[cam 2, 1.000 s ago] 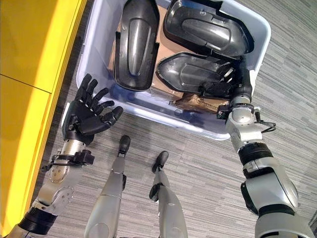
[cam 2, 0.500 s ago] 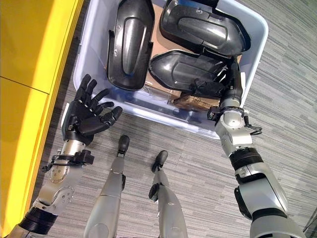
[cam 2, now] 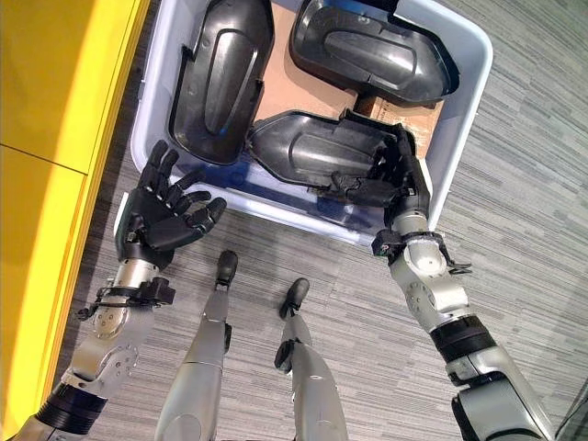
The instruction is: Move parts from the plastic box to the shelf.
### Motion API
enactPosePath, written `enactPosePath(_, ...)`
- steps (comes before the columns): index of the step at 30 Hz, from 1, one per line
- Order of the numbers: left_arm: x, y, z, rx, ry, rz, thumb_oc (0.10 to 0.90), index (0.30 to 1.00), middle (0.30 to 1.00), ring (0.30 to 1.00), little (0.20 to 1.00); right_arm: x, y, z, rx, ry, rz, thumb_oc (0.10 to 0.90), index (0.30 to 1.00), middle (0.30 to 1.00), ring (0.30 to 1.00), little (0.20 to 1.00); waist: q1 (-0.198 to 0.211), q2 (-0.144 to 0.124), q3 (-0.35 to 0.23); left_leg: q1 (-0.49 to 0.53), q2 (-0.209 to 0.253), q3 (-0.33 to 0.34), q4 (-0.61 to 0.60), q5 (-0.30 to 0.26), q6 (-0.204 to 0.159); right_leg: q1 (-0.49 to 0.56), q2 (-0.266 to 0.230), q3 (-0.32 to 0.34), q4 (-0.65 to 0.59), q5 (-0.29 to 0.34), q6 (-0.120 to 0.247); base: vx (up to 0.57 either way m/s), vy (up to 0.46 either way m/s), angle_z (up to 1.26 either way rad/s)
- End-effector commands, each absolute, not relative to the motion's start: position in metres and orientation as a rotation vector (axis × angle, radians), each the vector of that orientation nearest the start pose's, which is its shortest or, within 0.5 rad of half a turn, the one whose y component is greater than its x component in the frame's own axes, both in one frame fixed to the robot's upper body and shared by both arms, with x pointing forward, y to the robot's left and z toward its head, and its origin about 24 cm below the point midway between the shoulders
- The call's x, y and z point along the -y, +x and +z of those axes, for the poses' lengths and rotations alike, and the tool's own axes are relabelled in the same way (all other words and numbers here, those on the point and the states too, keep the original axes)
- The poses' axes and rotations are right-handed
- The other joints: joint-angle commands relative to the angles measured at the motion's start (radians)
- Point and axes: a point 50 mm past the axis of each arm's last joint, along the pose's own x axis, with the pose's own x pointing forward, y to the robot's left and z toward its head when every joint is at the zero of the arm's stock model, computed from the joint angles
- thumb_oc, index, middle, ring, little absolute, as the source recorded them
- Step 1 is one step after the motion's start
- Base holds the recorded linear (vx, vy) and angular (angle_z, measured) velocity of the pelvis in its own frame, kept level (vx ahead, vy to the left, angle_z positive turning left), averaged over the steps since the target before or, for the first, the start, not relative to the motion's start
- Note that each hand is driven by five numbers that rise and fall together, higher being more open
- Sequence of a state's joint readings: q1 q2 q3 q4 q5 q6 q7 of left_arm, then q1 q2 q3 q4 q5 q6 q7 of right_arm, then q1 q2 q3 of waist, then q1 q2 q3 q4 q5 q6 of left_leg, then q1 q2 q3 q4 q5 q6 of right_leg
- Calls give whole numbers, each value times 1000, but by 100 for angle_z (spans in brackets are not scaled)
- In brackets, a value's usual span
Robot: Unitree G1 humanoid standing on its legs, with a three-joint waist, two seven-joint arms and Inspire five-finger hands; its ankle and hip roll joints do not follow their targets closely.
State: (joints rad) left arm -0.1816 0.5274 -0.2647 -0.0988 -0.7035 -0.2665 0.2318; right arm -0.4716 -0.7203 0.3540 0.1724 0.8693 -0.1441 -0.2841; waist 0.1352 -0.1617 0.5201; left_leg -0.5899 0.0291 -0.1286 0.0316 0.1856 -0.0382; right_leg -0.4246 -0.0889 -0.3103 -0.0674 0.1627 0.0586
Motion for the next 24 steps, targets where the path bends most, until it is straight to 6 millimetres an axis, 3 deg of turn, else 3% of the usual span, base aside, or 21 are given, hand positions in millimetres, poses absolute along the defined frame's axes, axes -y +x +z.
enactPosePath(1, -181, 265, 146, 425, -262, -110, 900, 1000, 1000, 1000, 1000, 199, 325, 160, 240, 136, 138, 900, 1000, 1000, 1000, 1000, 1, -49, 0, -9, 34, 58, 96, -123, 6, 173, -78, 78, 48, -117, 82, 0, 0, 0)
enactPosePath(5, -183, 264, 146, 423, -245, -100, 900, 1000, 1000, 1000, 1000, 193, 305, 156, 223, 131, 243, 900, 1000, 1000, 1000, 1000, 0, -53, 0, -12, 35, 55, 100, -125, 4, 174, -77, 74, 51, -121, 83, 11, -5, 5)
enactPosePath(8, -190, 260, 153, 453, -224, -92, 900, 1000, 1000, 1000, 1000, 188, 283, 207, 425, 40, 374, 900, 1000, 1000, 1000, 1000, -16, -69, 0, -4, 40, 61, 101, -126, 2, 175, -75, 79, 52, -118, 83, 0, 0, 1)
enactPosePath(19, -203, 250, 157, 473, -179, -87, 900, 1000, 1000, 1000, 1000, 193, 250, 262, 647, -159, 477, 900, 1000, 1000, 1000, 1000, -42, -104, -12, 15, 49, 65, 97, -125, -3, 186, -70, 85, 55, -118, 87, 0, 0, 0)
enactPosePath(24, -207, 247, 157, 479, -173, -87, 900, 1000, 1000, 1000, 1000, 192, 244, 275, 706, -260, 496, 900, 1000, 1000, 1000, 1000, -43, -118, -19, 22, 54, 64, 94, -125, -4, 190, -67, 84, 60, -120, 87, 0, 0, 0)
